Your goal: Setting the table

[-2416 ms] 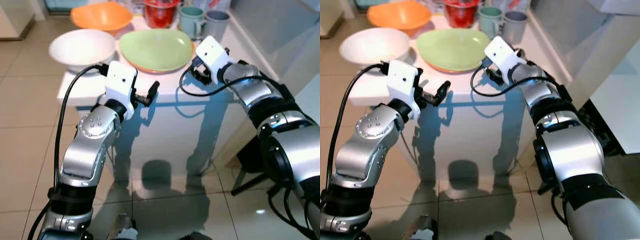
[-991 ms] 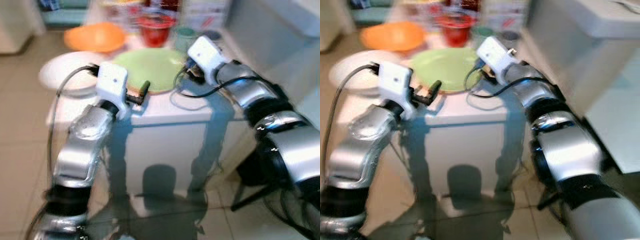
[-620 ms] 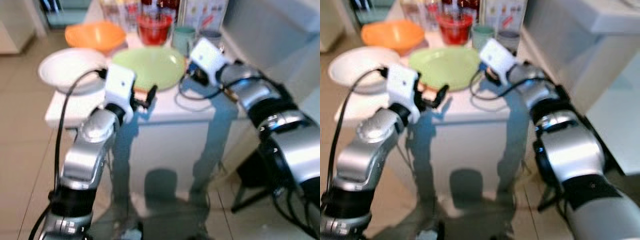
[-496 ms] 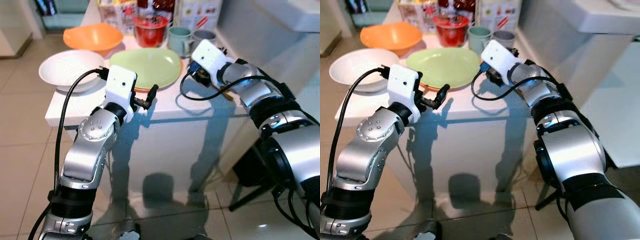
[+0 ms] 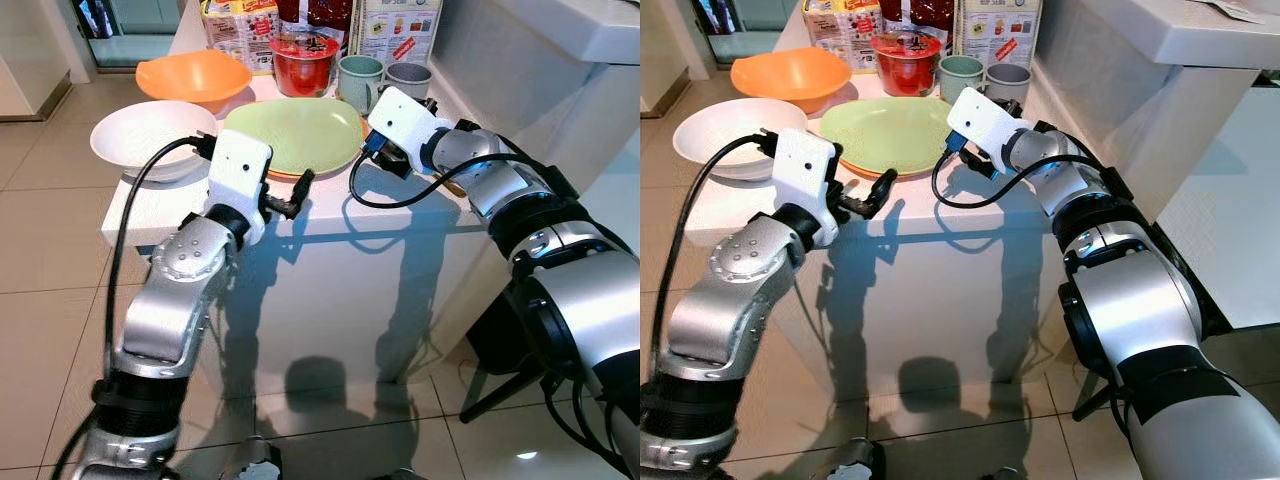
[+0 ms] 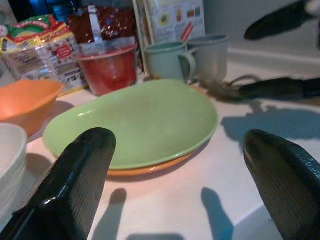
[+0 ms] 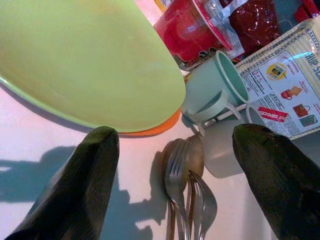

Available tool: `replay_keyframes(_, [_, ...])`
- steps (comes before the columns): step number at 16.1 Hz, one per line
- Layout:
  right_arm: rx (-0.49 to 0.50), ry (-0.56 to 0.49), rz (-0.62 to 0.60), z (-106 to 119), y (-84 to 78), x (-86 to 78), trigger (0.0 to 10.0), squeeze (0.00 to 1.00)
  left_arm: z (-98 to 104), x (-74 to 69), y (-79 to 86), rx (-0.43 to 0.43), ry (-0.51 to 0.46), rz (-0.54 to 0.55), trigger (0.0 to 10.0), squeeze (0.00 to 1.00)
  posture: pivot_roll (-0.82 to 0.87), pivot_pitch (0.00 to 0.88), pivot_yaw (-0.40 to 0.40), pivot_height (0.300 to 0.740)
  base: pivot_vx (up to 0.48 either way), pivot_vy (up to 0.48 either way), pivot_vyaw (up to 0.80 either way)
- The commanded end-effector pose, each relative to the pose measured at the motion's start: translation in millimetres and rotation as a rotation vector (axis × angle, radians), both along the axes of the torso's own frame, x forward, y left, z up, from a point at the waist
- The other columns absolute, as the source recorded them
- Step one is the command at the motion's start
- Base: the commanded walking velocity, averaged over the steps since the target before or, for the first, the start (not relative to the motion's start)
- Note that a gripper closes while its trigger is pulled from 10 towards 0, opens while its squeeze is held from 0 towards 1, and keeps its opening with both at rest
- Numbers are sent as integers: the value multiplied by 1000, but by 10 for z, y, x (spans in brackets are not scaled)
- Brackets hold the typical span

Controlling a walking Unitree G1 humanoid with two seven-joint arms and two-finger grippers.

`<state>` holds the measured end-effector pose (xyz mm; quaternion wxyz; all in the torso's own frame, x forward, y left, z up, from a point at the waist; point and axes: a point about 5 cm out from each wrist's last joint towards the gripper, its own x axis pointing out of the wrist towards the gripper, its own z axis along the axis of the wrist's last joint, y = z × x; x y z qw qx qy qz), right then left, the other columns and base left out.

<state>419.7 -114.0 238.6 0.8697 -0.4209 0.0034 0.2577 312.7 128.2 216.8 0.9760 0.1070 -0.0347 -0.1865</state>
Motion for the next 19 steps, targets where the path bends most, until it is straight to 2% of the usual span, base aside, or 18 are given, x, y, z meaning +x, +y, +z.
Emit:
replay_keyframes(1, [14, 3, 3, 6, -25, -2, 10000, 0, -45, 22, 21, 41, 28, -1, 10000, 0, 185, 102, -21, 740, 0, 0, 0])
replay_keyframes(7, [78, -33, 16, 169, -62, 9, 10000, 0, -183, 186, 141, 164, 74, -25, 10000, 0, 160, 86, 1, 740, 0, 0, 0])
replay_keyframes(8, [92, -40, 25, 203, -69, 8, 10000, 0, -162, 226, 151, 170, 64, -22, 10000, 0, 150, 83, 8, 740, 0, 0, 0])
replay_keyframes(9, [96, -44, 31, 221, -93, 6, 10000, 0, -40, 247, 125, 146, 19, -22, 10000, 0, 146, 81, 9, 740, 0, 0, 0])
replay_keyframes(12, [94, -35, 15, 181, -172, 2, 10000, 0, 155, 241, 38, 97, -53, -39, 10000, 0, 135, 75, 4, 740, 0, 0, 0])
replay_keyframes(19, [114, -26, 43, 167, -131, -9, 10000, 0, 59, 326, 38, 159, -37, -55, 10000, 0, 131, 74, 13, 740, 0, 0, 0])
